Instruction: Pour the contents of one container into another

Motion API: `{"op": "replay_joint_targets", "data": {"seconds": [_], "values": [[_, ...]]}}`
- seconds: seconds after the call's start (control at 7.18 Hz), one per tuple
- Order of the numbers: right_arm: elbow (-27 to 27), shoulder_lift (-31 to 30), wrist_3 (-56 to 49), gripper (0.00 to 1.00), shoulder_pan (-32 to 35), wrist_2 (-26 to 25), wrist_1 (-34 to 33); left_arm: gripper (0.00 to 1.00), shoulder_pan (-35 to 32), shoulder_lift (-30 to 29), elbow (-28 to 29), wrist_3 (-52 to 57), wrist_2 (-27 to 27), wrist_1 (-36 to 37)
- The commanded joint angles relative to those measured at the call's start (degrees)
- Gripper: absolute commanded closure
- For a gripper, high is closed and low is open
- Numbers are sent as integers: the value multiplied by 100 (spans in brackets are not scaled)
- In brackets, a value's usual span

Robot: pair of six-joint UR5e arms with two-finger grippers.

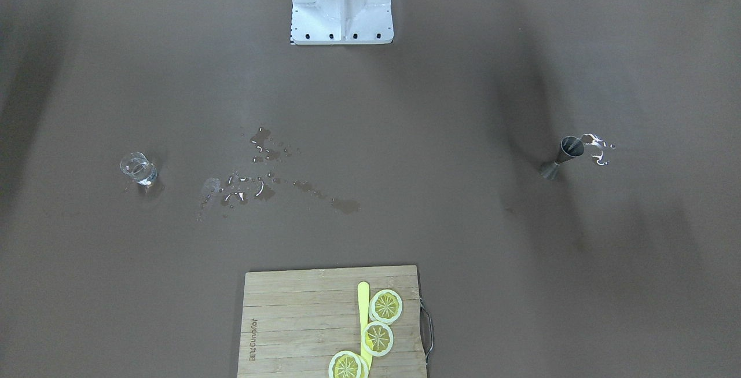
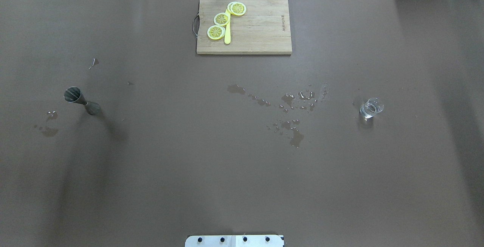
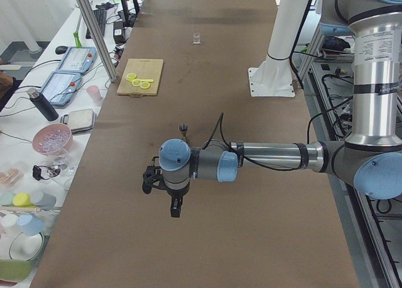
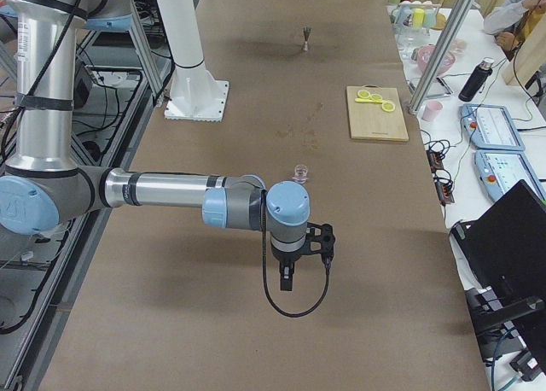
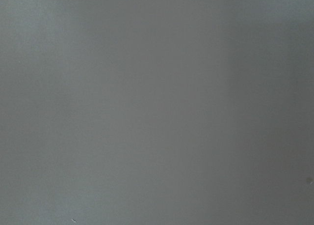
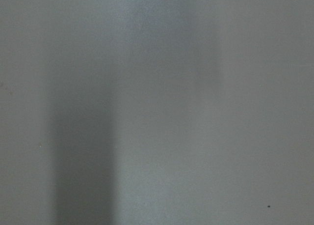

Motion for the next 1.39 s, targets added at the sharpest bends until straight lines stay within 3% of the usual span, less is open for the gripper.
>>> {"op": "replay_joint_targets", "data": {"seconds": [0.0,1.25], "values": [[26,0,-3,0,0,-35,0,1,0,17,-7,-7,0,4],[-202,-9,-73,0,0,-44,70,1,97,-18,-112,-60,-26,48]]}}
